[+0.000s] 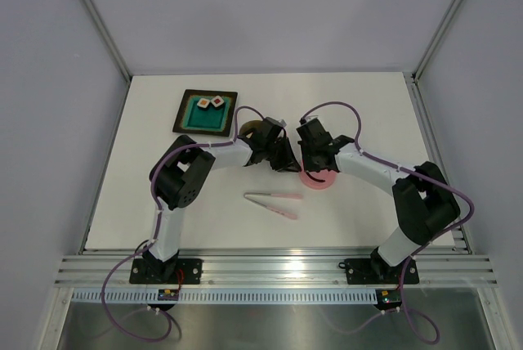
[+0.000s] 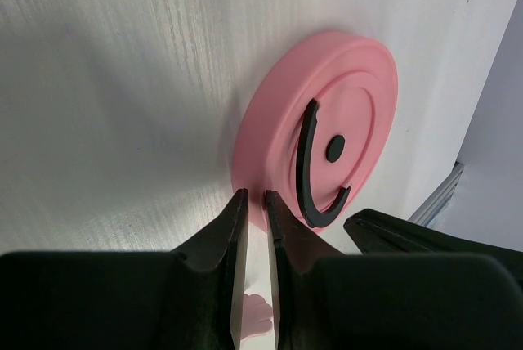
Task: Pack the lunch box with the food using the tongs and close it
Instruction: Adjust the box lid at the center of the board.
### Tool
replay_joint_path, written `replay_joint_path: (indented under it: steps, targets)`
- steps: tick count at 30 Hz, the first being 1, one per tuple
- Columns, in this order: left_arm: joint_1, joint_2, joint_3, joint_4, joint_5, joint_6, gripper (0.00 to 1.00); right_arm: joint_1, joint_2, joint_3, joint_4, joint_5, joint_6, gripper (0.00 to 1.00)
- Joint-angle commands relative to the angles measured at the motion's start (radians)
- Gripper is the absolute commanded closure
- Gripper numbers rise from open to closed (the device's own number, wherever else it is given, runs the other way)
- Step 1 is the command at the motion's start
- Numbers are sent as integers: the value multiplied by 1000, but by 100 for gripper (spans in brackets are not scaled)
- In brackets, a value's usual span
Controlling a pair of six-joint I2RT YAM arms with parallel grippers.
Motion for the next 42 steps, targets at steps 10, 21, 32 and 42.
replay_joint_path:
  steps: [10,21,32,42]
  targets:
    - [5,20,-12,5,1,4,84,10,-50,-17,1,-7,-18,71]
    - [5,23,-12,8,3,3,84,39,6,-5,-29,-4,-53,53]
    - [4,25,-10,8,7,1,84,44,85,35,-58,40,-24,52]
    - [5,26,-12,8,9,4,84,42,-21,-13,-26,138,5,58]
